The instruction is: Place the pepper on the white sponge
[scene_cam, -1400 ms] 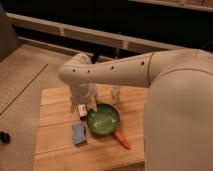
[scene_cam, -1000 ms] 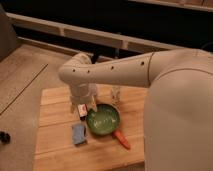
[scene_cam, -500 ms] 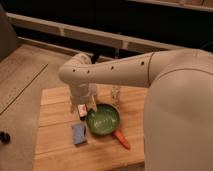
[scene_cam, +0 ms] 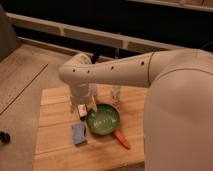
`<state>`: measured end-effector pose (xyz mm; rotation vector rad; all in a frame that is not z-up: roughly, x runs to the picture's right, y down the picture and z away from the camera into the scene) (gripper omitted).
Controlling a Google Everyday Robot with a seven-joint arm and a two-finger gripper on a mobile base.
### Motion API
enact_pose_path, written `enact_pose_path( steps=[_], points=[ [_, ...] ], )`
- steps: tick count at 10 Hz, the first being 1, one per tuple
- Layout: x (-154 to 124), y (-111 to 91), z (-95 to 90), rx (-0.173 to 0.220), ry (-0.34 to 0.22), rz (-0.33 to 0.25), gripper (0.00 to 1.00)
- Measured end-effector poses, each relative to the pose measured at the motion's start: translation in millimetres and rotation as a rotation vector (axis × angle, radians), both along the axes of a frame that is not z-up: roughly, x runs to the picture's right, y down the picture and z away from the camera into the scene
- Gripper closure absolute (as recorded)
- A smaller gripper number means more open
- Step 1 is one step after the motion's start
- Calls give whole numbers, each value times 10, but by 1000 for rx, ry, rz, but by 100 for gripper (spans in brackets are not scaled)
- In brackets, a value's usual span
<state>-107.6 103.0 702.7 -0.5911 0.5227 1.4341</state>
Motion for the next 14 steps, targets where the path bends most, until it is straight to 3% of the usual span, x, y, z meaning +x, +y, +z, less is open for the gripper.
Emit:
enact_pose_path(
  steps=[7, 9, 12, 14],
  points=[
    [-8, -11, 2, 2, -1, -3, 35],
    [-85, -123, 13, 23, -10, -65, 35],
    [16, -172, -192, 68, -20, -138, 35],
    [227, -66, -467, 117, -25, -121, 35]
  ],
)
